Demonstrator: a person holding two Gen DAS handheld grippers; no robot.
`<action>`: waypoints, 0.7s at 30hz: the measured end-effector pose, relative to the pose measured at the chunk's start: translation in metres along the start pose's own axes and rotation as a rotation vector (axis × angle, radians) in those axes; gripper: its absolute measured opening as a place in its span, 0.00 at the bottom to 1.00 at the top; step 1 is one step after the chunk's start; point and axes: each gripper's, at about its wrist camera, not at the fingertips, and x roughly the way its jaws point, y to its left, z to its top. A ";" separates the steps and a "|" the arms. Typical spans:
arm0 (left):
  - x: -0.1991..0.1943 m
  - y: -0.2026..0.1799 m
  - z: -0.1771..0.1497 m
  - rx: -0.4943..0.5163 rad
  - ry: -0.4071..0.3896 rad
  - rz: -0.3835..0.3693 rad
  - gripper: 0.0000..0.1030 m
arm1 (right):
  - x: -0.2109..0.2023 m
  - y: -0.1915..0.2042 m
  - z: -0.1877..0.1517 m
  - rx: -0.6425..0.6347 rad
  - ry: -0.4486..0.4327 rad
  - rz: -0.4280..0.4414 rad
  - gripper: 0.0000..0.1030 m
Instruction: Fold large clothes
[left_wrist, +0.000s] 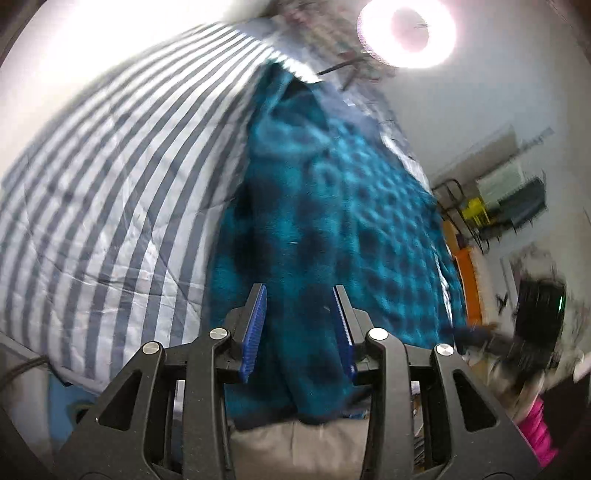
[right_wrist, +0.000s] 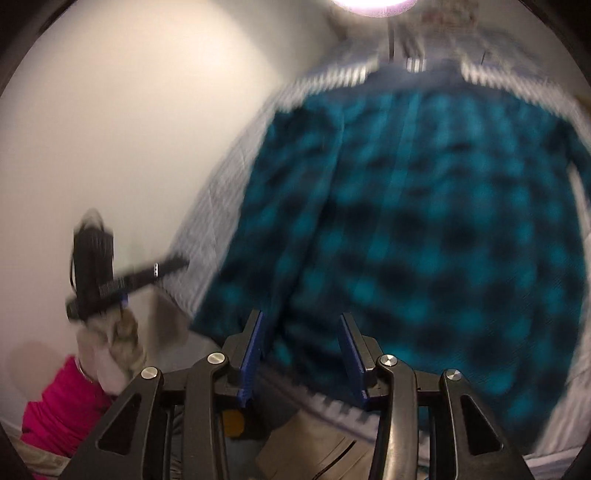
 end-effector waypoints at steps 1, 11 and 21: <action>0.007 0.002 0.002 -0.013 0.019 -0.012 0.35 | 0.015 0.001 -0.003 -0.003 0.031 -0.002 0.42; 0.048 0.016 0.014 -0.076 0.074 0.010 0.35 | 0.092 -0.003 -0.007 0.053 0.147 0.061 0.41; 0.059 -0.006 0.012 0.030 0.056 0.058 0.04 | 0.105 0.001 -0.005 0.015 0.157 0.078 0.32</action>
